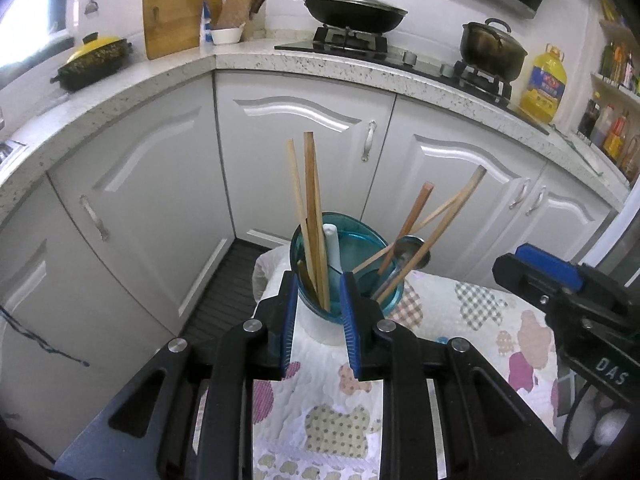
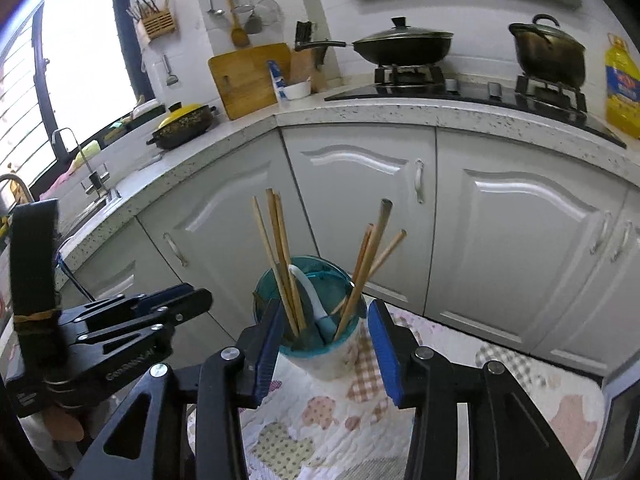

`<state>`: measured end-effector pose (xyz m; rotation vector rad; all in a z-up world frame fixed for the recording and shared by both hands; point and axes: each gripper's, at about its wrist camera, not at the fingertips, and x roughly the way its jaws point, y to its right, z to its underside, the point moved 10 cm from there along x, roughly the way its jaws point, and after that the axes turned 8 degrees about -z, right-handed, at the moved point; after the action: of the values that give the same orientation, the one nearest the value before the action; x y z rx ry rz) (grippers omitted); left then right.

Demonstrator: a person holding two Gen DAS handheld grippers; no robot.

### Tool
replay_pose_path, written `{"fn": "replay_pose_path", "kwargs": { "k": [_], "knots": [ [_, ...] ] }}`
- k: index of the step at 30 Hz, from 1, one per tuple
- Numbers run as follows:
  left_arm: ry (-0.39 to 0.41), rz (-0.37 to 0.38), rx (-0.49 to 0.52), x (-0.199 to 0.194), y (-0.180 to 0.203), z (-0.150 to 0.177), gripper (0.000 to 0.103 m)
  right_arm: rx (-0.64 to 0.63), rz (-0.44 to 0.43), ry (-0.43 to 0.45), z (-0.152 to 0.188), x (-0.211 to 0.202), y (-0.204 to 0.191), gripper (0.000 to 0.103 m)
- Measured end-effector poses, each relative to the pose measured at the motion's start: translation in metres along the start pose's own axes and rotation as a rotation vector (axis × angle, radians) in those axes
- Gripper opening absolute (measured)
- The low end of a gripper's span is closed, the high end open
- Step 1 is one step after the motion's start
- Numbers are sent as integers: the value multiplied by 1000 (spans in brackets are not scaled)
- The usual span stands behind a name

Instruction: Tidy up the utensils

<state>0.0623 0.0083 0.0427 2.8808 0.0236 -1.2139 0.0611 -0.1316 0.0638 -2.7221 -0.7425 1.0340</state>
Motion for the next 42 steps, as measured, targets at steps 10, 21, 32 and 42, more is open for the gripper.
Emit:
{"fn": "replay_pose_path", "kwargs": {
  "k": [10,21,32,42],
  "knots": [
    [54,-20,-1,-33,-5,3,20,8,50,23,10,-17,-14,49],
    [113,-51,35,-55,-4,-2,21,-11,74,54,4,-31,-25,63],
    [134,-79,24,-66,-10,-2,21,-20,80,46,5,-34,-30,64],
    [137,-99,10,-66,-18,-4,21,-35,88,42,4,-34,-34,65]
  ]
}}
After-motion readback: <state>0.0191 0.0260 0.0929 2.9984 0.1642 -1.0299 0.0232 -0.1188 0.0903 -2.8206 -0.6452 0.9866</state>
